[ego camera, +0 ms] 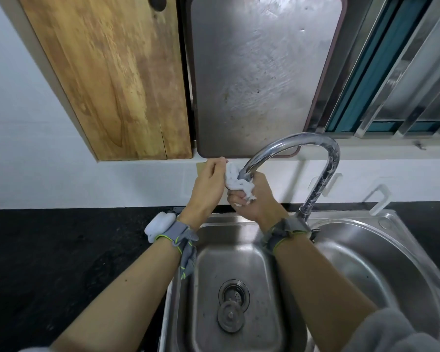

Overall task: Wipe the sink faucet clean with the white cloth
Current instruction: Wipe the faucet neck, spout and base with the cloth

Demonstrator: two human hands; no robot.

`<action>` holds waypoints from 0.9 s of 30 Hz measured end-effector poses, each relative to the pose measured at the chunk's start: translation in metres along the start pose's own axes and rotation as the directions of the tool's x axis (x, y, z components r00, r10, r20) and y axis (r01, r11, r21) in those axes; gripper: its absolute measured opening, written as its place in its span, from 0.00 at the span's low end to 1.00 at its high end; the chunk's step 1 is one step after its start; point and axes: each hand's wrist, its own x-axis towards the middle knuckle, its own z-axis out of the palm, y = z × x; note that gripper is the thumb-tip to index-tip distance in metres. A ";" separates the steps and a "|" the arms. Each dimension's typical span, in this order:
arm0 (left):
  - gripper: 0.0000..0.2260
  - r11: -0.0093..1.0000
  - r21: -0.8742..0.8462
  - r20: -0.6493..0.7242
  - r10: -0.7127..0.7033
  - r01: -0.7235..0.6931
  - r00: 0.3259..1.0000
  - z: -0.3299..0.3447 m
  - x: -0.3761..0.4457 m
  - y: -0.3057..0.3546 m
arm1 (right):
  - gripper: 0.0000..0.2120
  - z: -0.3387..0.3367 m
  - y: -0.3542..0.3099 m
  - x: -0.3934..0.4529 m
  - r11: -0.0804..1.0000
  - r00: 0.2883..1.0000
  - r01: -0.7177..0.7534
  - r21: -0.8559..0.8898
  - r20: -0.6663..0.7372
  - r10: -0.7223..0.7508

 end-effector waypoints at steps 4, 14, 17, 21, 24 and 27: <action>0.13 1.000 0.015 0.003 0.022 -0.022 1.000 -0.001 -0.002 0.001 | 0.16 -0.005 -0.021 0.027 0.823 0.724 -0.523 0.223 -0.393 0.567; 0.09 0.995 0.016 -0.005 0.100 -0.100 0.995 -0.011 -0.001 -0.001 | 0.31 0.012 0.000 0.020 0.916 0.751 -0.141 0.377 -0.562 0.346; 0.09 0.993 0.025 0.032 0.117 -0.118 0.993 -0.010 0.000 0.003 | 0.22 0.030 0.014 0.024 0.954 0.648 0.061 0.292 -0.739 0.185; 0.10 0.988 0.086 0.047 0.121 -0.125 0.992 -0.009 -0.002 0.001 | 0.14 0.037 0.027 0.034 0.976 0.418 0.153 0.156 -0.905 0.079; 0.10 0.992 0.076 0.029 0.099 -0.101 0.995 -0.013 -0.001 -0.003 | 0.13 0.032 0.024 0.038 0.977 0.450 0.142 0.157 -0.890 0.077; 0.09 0.995 0.077 0.020 0.067 -0.069 0.998 -0.015 0.000 -0.004 | 0.09 0.025 0.013 0.032 0.987 0.581 0.022 0.156 -0.806 0.114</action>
